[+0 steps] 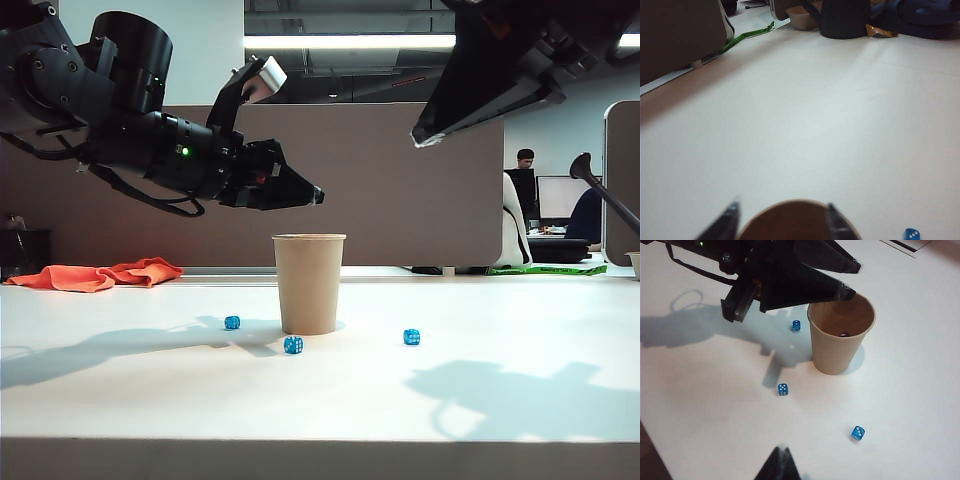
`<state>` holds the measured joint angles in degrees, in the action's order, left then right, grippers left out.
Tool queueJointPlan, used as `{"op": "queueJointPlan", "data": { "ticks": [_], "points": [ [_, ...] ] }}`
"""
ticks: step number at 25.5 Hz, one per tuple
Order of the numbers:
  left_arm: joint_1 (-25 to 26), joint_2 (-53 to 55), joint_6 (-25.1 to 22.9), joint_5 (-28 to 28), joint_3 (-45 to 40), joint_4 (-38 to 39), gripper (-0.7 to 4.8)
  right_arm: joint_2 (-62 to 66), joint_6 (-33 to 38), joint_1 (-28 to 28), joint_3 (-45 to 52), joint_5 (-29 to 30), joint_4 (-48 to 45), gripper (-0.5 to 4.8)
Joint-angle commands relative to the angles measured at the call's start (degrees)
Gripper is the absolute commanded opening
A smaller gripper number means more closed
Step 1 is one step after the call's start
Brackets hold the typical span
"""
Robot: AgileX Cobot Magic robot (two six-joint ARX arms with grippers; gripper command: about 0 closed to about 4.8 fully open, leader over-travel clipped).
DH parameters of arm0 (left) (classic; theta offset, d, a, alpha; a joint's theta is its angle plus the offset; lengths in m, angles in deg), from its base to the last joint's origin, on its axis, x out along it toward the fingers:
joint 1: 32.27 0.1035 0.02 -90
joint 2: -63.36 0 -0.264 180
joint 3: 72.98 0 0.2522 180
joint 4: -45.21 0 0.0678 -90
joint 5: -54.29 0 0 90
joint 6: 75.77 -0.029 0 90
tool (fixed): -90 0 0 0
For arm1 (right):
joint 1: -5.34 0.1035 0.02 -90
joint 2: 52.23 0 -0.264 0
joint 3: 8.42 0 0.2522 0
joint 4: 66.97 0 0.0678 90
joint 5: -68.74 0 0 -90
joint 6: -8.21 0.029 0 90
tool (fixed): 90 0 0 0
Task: Pick up the dice with a different color and drop it into the paper cup.
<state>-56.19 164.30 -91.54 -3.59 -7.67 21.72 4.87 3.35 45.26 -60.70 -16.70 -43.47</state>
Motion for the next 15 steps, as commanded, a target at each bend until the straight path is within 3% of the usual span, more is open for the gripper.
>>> {"op": "queueJointPlan", "data": {
  "ticks": [1,5,7,9,12,15],
  "points": [
    [0.04,-0.02,-0.07,0.07,0.13,-0.57,2.74,-0.22,-0.09,0.02,-0.35,0.04,-0.92,-0.02],
    [0.04,-0.02,-0.07,0.07,0.13,-0.63,2.59,-0.2,-0.09,0.0,-0.35,0.02,-0.94,-0.02],
    [0.04,-0.09,0.17,0.07,0.13,-1.36,1.12,-0.2,-0.09,0.0,-0.35,0.02,-1.01,-0.02],
    [0.07,-0.13,1.73,0.02,0.13,-2.58,0.25,-0.22,-0.09,0.0,-0.35,0.0,-1.05,-0.02],
    [0.33,-0.39,5.11,-0.52,0.13,-5.46,-0.05,-0.22,-0.09,0.0,-0.35,-0.9,-1.53,-0.01],
    [0.48,-2.4,5.33,-7.98,0.13,-6.03,-0.05,-0.39,-0.11,-0.44,-0.35,-7.67,-4.61,-0.02]
  ]
}}
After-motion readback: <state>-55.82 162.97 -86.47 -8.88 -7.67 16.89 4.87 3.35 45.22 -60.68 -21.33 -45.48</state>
